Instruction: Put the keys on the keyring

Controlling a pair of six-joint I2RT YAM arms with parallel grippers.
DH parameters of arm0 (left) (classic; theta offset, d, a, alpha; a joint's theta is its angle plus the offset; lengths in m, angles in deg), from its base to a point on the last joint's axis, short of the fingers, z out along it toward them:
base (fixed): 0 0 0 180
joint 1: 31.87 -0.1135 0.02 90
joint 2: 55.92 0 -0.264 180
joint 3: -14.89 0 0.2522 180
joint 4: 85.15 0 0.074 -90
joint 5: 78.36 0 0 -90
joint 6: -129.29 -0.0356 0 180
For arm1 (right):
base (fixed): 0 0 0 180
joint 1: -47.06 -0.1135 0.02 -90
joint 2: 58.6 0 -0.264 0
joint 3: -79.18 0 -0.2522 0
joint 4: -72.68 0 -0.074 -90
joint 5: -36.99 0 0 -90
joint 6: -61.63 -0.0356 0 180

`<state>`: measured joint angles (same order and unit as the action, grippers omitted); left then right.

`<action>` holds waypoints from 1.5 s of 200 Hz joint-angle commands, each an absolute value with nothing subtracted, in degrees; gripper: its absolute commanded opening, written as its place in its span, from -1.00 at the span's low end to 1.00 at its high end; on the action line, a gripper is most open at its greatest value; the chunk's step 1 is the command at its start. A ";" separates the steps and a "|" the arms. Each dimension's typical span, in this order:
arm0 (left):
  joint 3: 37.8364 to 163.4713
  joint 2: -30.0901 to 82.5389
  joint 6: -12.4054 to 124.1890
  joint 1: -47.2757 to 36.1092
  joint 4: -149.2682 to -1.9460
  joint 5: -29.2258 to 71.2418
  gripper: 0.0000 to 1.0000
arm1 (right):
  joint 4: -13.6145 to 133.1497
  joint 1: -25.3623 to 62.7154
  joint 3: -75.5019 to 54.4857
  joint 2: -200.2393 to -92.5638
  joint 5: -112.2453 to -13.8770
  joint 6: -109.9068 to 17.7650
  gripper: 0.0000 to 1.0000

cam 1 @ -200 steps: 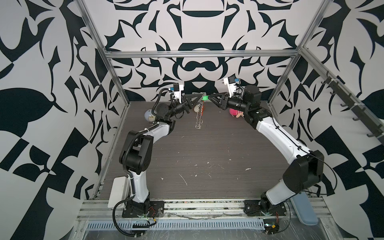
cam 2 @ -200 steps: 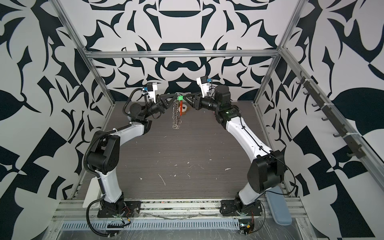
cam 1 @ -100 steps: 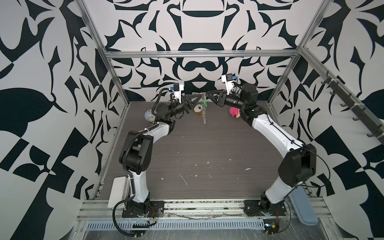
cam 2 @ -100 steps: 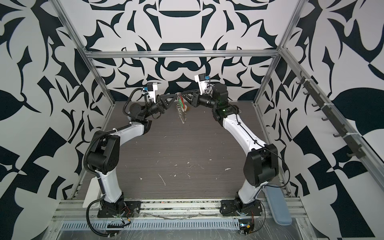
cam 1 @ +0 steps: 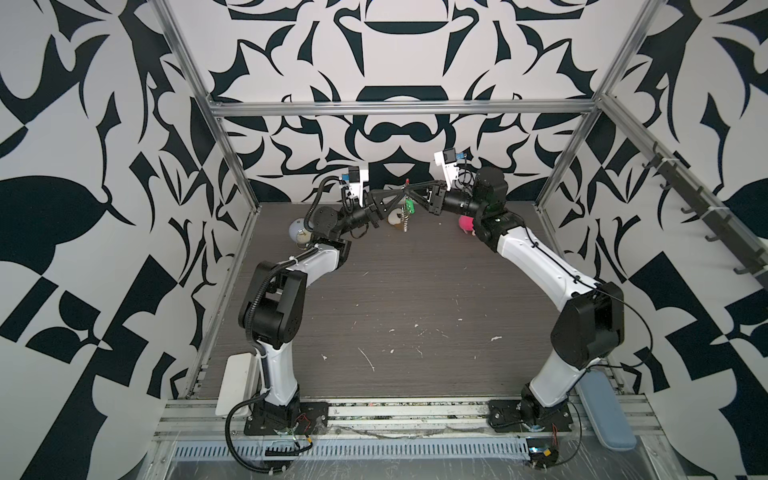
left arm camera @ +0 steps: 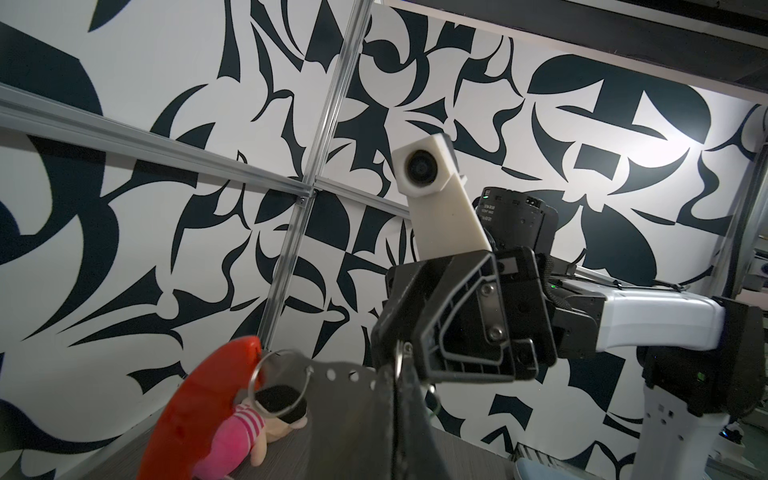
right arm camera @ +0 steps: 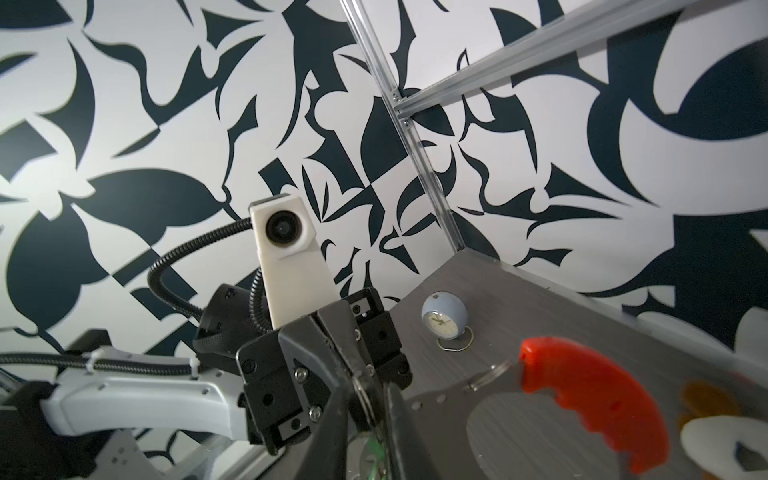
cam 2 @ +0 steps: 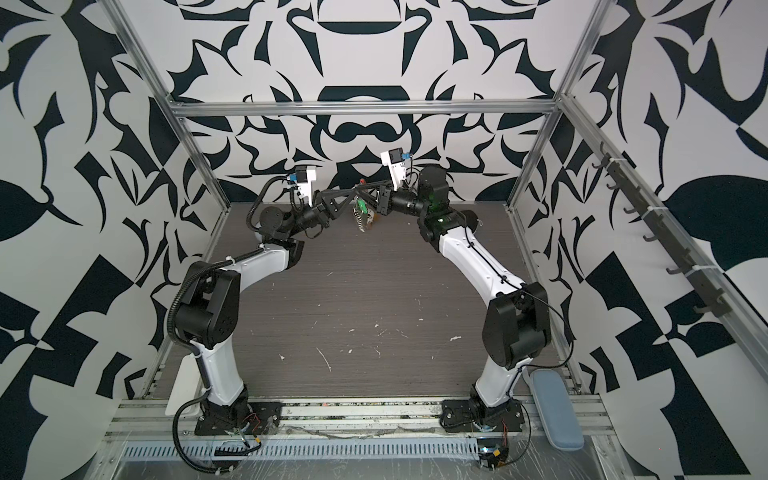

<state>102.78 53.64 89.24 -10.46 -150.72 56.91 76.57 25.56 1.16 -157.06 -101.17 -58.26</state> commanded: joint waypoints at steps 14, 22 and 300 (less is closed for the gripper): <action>104.59 51.53 90.60 -10.36 -153.98 56.83 -1.00 | 79.79 25.26 3.53 -156.34 -102.41 -58.48 -0.83; 104.67 51.59 90.72 -10.34 -153.92 56.82 -1.00 | 79.84 25.26 3.53 -156.33 -102.57 -58.58 -0.87; 104.44 45.09 64.86 -16.24 -118.94 78.36 -0.48 | 37.69 21.69 19.30 -157.70 -100.89 -18.38 -1.00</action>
<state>102.93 44.11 65.31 -15.51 -119.57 76.28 33.95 21.74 18.54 -161.08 -100.30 -19.11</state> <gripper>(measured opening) 0.258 0.049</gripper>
